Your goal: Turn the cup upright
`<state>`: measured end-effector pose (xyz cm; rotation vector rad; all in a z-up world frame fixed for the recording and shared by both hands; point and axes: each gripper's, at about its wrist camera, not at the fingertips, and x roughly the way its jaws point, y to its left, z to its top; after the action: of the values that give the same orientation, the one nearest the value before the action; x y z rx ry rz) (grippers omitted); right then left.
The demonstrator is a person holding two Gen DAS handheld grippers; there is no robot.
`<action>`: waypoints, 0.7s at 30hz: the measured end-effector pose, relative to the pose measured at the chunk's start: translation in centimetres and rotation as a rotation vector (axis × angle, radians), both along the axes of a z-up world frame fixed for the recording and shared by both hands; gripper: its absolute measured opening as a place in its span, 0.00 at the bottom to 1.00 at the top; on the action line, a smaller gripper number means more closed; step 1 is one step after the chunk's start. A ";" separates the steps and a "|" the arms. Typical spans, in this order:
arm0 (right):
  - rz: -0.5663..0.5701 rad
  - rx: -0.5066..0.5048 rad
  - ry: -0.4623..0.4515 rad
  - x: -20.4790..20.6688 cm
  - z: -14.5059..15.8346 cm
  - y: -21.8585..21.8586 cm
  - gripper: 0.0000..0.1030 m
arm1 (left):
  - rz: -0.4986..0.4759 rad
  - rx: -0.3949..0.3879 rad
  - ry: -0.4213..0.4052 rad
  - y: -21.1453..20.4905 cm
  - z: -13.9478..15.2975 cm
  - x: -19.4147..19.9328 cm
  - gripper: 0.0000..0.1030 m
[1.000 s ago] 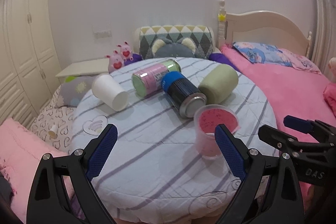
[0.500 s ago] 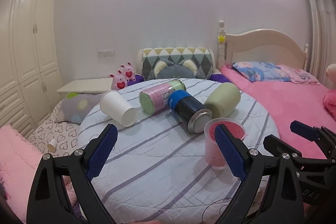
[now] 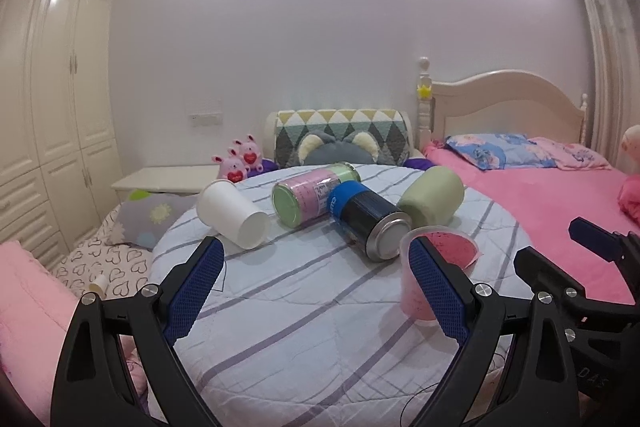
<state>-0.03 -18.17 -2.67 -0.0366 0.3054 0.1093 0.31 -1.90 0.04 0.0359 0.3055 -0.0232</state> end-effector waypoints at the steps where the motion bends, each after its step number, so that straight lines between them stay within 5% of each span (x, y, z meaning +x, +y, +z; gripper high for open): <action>1: -0.001 -0.003 -0.003 0.0 -0.1 0.0 0.79 | -0.005 -0.002 0.001 0.0 -0.1 0.0 0.92; 21: -0.006 -0.013 -0.003 0.0 -0.2 0.3 0.79 | 0.005 -0.004 -0.018 -0.1 -0.5 -0.4 0.92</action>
<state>-0.03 -17.91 -2.90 -0.0489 0.3035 0.1011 -0.04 -2.00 -0.42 0.0317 0.2871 -0.0182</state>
